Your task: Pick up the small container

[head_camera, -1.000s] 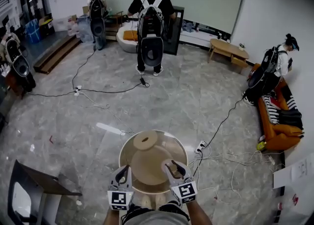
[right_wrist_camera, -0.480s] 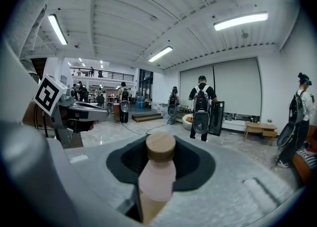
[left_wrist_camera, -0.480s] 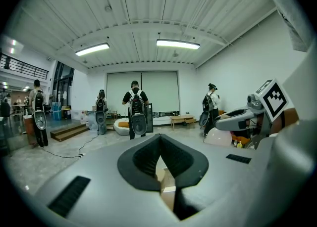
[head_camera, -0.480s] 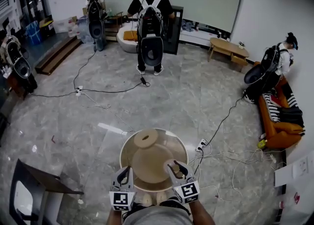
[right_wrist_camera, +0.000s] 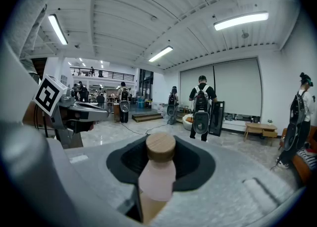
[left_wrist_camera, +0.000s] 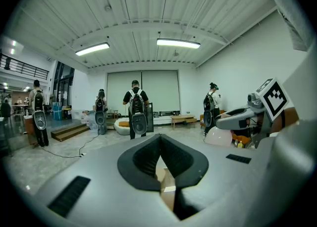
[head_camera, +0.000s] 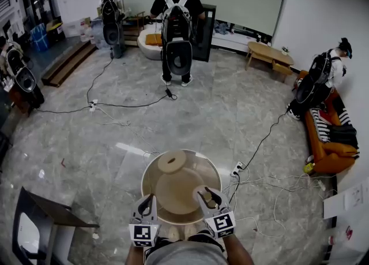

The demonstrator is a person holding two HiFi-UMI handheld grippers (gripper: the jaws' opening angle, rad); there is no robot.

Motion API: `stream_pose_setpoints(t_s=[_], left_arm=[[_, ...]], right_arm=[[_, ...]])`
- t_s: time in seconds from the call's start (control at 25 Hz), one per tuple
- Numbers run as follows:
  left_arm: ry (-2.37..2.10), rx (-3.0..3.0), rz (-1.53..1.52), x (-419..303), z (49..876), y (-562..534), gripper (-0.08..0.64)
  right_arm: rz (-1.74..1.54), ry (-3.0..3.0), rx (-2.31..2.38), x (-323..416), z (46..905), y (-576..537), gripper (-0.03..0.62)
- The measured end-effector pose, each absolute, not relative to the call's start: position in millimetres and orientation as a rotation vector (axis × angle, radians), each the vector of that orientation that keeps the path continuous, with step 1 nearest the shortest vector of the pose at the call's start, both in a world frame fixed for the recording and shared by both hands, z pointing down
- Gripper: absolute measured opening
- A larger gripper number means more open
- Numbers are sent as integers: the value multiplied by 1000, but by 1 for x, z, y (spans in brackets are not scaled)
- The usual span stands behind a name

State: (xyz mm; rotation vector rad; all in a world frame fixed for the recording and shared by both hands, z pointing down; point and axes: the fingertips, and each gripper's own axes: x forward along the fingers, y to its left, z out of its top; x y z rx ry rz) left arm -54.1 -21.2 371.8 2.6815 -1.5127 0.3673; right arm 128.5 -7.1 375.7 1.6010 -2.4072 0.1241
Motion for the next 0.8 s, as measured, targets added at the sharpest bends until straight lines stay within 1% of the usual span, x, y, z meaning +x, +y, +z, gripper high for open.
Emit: stream_pose_setpoints(t_s=[0.8], left_arm=[[-1500,2686,372,-48,373,-16,17]], right_arm=[[121,-2421,1584,127,370,-4,123]])
